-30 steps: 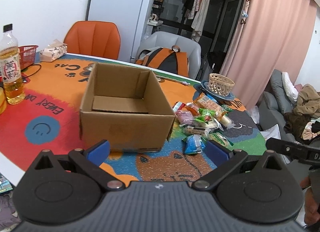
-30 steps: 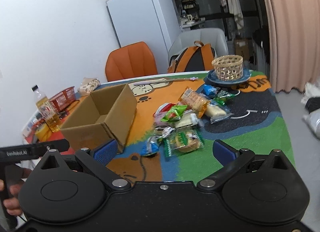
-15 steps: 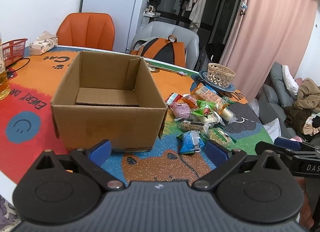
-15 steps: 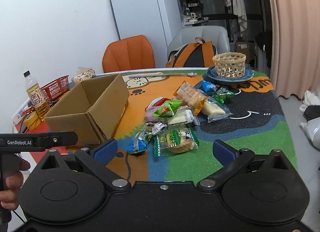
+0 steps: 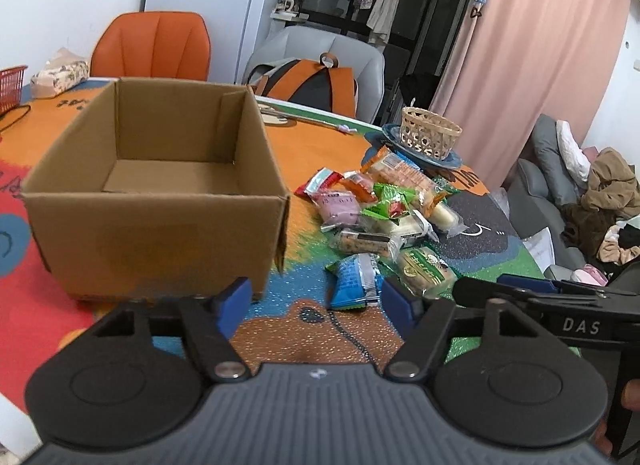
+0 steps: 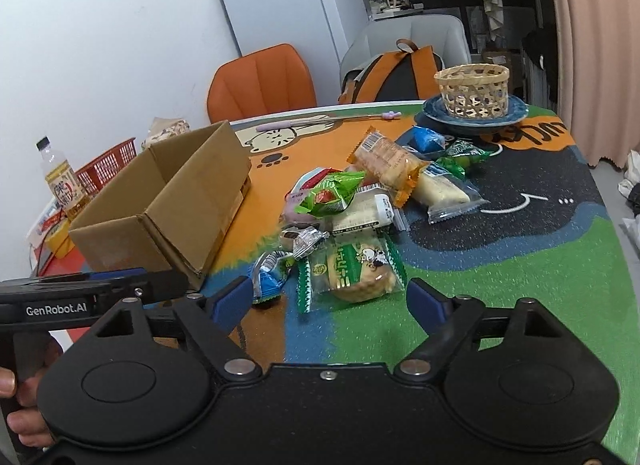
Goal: Organize snacks
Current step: 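Grasp the blue-wrapped snack with the left gripper while the right gripper grasps the green bread pack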
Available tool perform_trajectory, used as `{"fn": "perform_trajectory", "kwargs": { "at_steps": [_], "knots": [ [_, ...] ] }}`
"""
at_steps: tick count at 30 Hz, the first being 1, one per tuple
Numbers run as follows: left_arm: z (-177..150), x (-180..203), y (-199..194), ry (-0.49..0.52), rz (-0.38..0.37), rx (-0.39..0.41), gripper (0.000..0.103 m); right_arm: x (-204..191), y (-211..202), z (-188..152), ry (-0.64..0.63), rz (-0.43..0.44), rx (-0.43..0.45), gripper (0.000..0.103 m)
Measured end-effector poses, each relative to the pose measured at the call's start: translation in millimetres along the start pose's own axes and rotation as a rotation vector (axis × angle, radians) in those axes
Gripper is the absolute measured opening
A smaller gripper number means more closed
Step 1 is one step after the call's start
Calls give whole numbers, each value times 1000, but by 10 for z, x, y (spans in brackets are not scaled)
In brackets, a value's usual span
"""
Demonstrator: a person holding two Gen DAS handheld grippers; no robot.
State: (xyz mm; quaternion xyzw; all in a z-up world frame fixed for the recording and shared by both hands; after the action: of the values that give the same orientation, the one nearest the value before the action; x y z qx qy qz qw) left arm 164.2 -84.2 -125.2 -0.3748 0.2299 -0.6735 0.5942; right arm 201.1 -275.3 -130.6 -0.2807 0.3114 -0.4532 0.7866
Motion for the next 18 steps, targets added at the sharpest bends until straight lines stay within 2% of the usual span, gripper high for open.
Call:
{"fn": "perform_trajectory", "kwargs": {
  "at_steps": [7, 9, 12, 18],
  "knots": [
    [19, 116, 152, 4, -8, -5, 58, 50, 151, 87, -27, -10, -17, 95],
    [28, 136, 195, -1, -9, -8, 51, 60, 197, 105, -35, -12, -21, 97],
    [40, 136, 251, -12, -12, -13, 45, 86, 286, 135, -43, -5, -36, 98],
    [60, 133, 334, -23, -11, -19, 41, 132, 519, 137, -42, 6, -77, 95]
  ]
}}
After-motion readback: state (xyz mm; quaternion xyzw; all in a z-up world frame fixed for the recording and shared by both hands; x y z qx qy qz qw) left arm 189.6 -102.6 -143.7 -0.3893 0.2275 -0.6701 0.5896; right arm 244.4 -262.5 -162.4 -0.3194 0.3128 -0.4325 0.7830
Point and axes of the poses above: each gripper's, at about its wrist camera, not at the fingertips, and y roughly the way its jaws point, x to its right, z to its top, the point moved 7 cm from there along y, roughly the way its jaws point, and after that the axes turned 13 degrees about -x, right-handed, at the moved point
